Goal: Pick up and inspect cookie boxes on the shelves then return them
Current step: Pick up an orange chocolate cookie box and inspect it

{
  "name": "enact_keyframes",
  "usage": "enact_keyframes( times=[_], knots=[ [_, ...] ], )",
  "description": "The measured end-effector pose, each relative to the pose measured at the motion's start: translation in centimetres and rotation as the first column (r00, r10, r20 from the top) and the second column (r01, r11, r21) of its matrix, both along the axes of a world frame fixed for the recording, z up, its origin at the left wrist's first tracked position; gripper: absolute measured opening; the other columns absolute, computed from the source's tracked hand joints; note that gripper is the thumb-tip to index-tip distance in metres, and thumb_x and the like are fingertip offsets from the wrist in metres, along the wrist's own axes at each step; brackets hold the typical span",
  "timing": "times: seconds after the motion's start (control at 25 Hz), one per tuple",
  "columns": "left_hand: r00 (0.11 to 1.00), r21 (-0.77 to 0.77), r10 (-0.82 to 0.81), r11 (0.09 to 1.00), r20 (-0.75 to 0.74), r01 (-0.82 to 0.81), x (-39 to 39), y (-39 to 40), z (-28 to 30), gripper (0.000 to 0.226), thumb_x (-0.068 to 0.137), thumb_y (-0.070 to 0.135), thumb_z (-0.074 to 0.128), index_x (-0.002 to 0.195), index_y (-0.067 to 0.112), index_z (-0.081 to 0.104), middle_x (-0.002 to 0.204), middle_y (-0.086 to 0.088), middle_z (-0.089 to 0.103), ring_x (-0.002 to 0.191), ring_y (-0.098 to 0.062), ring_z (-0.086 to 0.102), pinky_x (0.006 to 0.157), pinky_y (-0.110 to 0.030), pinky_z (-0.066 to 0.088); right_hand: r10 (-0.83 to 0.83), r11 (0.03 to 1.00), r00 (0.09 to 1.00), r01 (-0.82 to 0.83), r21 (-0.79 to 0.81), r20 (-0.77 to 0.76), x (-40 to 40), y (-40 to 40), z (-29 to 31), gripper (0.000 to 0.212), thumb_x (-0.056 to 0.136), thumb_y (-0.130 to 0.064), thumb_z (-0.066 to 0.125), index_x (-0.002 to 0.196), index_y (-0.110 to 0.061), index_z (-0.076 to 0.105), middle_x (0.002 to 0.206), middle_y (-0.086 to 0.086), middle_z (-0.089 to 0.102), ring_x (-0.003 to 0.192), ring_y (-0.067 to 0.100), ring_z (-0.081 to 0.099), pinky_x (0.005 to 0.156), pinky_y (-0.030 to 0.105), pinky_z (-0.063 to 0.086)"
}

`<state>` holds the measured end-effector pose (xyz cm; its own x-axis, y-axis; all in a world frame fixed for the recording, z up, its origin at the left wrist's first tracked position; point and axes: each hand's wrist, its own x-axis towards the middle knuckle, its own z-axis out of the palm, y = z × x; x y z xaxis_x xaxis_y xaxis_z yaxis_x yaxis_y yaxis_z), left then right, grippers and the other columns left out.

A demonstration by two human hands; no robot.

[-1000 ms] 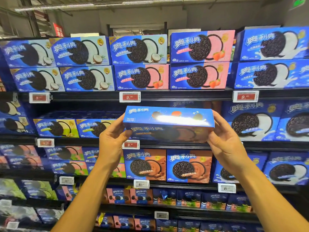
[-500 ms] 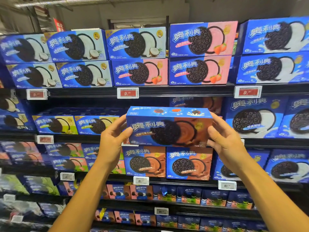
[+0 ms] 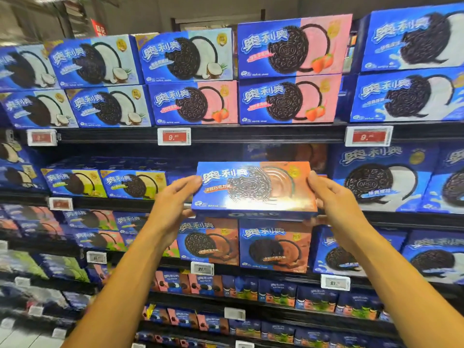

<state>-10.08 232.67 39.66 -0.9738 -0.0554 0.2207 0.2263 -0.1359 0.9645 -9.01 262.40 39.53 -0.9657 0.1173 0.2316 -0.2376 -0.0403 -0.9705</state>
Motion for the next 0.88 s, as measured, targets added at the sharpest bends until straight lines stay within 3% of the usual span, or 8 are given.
enact_keyframes(
  times=[0.2,0.28,0.4,0.52,0.6,0.68,0.76,0.88],
  knots=[
    [0.997,0.027,0.063,0.998,0.042,-0.064,-0.5,1.0,-0.6,0.029,0.075,0.037,0.071,0.097,0.018,0.074,0.102,-0.001,0.076,0.093,-0.017,0.07,0.087,-0.043,0.051,0.033,0.999,0.999,-0.033,-0.013,0.001,-2.1,1.1,-0.9,0.034,0.081,-0.059,0.063,0.09,-0.027,0.071,0.075,-0.016,0.072,0.062,0.001,0.067,0.043,0.026,0.052],
    [0.992,0.073,0.112,0.991,0.056,-0.116,-0.6,1.1,-1.3,0.019,0.086,0.026,0.068,0.104,0.018,0.069,0.097,0.003,0.077,0.088,-0.013,0.073,0.075,-0.034,0.057,0.066,0.998,0.998,-0.066,-0.005,0.011,-3.1,1.3,-1.6,0.027,0.082,-0.054,0.067,0.092,-0.029,0.07,0.078,-0.019,0.071,0.067,-0.001,0.067,0.046,0.027,0.053],
    [0.979,0.089,0.198,0.975,0.043,-0.202,-0.1,0.6,-2.9,0.024,0.094,0.012,0.061,0.117,0.015,0.064,0.103,0.003,0.074,0.078,-0.004,0.07,0.062,-0.02,0.055,0.131,0.991,0.991,-0.131,0.019,-0.012,-4.3,0.8,-3.3,0.013,0.091,-0.034,0.069,0.104,-0.033,0.068,0.09,-0.018,0.072,0.08,-0.002,0.068,0.054,0.021,0.054],
    [0.966,0.055,0.258,0.964,0.012,-0.259,-0.2,-0.5,-3.8,0.031,0.097,0.007,0.056,0.126,0.014,0.059,0.116,0.002,0.068,0.093,-0.008,0.067,0.075,-0.021,0.053,0.177,0.982,0.982,-0.171,0.084,-0.071,-4.6,-1.1,-4.0,0.02,0.095,-0.031,0.066,0.112,-0.041,0.063,0.111,-0.021,0.069,0.096,-0.004,0.066,0.062,0.018,0.053],
    [0.961,0.055,0.278,0.959,-0.014,-0.276,-0.7,-1.7,-3.5,0.027,0.099,0.006,0.053,0.122,0.014,0.061,0.113,0.0,0.069,0.089,-0.005,0.068,0.066,-0.017,0.052,0.204,0.974,0.974,-0.192,0.12,-0.102,-5.0,-3.0,-3.7,0.022,0.096,-0.032,0.064,0.117,-0.04,0.061,0.118,-0.022,0.067,0.098,-0.009,0.065,0.065,0.017,0.055],
    [0.953,0.069,0.302,0.951,-0.008,-0.301,-1.9,-3.2,-2.8,0.024,0.099,0.008,0.053,0.12,0.014,0.063,0.109,0.0,0.071,0.079,-0.003,0.07,0.054,-0.014,0.051,0.198,0.973,0.973,-0.18,0.145,-0.119,-5.8,-4.9,-3.1,0.023,0.097,-0.032,0.063,0.119,-0.035,0.06,0.12,-0.017,0.065,0.094,-0.009,0.066,0.067,0.016,0.056],
    [0.939,0.073,0.342,0.937,0.017,-0.343,-3.2,-4.7,-1.9,0.019,0.099,0.014,0.055,0.115,0.021,0.063,0.105,0.003,0.071,0.078,-0.003,0.07,0.056,-0.017,0.053,0.181,0.976,0.979,-0.167,0.137,-0.093,-6.7,-6.7,-2.2,0.02,0.096,-0.03,0.064,0.116,-0.032,0.06,0.113,-0.012,0.067,0.078,-0.006,0.067,0.064,0.021,0.059],
    [0.934,-0.066,0.355,0.934,0.039,-0.352,-5.5,-7.3,-0.7,0.022,0.099,0.025,0.057,0.121,0.022,0.061,0.108,0.004,0.069,0.086,-0.007,0.068,0.061,-0.02,0.052,0.111,0.988,0.993,-0.108,0.113,-0.024,-7.9,-9.5,-1.2,0.023,0.093,-0.026,0.068,0.115,-0.025,0.062,0.099,-0.007,0.067,0.061,-0.002,0.061,0.065,0.036,0.06]
  ],
)
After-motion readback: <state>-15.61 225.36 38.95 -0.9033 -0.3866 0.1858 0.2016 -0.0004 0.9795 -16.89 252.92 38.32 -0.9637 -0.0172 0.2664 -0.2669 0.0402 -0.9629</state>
